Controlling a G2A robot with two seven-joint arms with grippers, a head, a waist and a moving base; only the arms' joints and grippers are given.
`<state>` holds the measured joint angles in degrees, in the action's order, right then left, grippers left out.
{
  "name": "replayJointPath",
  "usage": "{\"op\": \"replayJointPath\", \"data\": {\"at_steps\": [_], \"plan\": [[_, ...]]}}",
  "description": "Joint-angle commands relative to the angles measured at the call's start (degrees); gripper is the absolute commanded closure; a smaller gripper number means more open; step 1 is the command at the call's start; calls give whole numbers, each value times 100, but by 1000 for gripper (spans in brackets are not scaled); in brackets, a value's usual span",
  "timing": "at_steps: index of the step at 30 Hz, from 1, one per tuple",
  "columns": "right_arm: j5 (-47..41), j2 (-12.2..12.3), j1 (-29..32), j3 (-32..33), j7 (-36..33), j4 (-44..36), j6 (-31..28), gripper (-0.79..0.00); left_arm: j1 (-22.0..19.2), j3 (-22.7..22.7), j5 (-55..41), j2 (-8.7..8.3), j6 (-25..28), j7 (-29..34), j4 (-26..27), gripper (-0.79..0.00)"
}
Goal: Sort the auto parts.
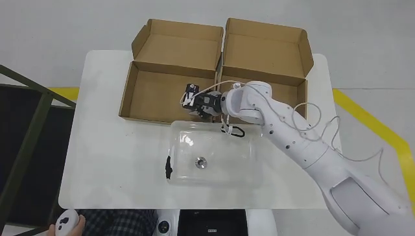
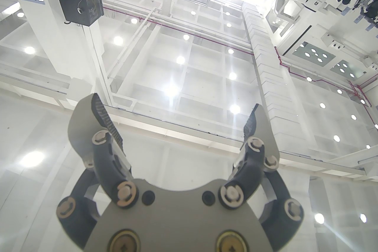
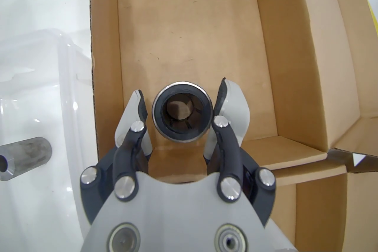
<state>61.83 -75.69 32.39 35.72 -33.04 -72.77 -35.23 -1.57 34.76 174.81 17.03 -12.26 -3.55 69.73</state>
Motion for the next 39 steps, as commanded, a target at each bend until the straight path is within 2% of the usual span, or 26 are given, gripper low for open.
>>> {"op": "replayJointPath", "data": {"at_steps": [1, 6, 11, 23, 31, 34, 39], "plan": [[-15, 11, 20, 63, 32, -67, -36, -533, 0, 0, 0, 0, 0, 0, 0, -785], [19, 93, 120, 356, 117, -516, -108, -551, 0, 0, 0, 0, 0, 0, 0, -785], [-22, 231, 404, 752, 137, -1309, -277, -576, 0, 0, 0, 0, 0, 0, 0, -785], [293, 645, 1900, 1483, -160, -3105, -871, -557, 0, 0, 0, 0, 0, 0, 0, -785], [756, 837, 2711, 1766, -109, -3547, -1145, -551, 0, 0, 0, 0, 0, 0, 0, -785], [1023, 907, 2951, 1854, -70, -3674, -1344, -588, 0, 0, 0, 0, 0, 0, 0, -785], [1468, 1002, 3279, 1944, 26, -3727, -1554, -566, 0, 0, 0, 0, 0, 0, 0, -785]]}}
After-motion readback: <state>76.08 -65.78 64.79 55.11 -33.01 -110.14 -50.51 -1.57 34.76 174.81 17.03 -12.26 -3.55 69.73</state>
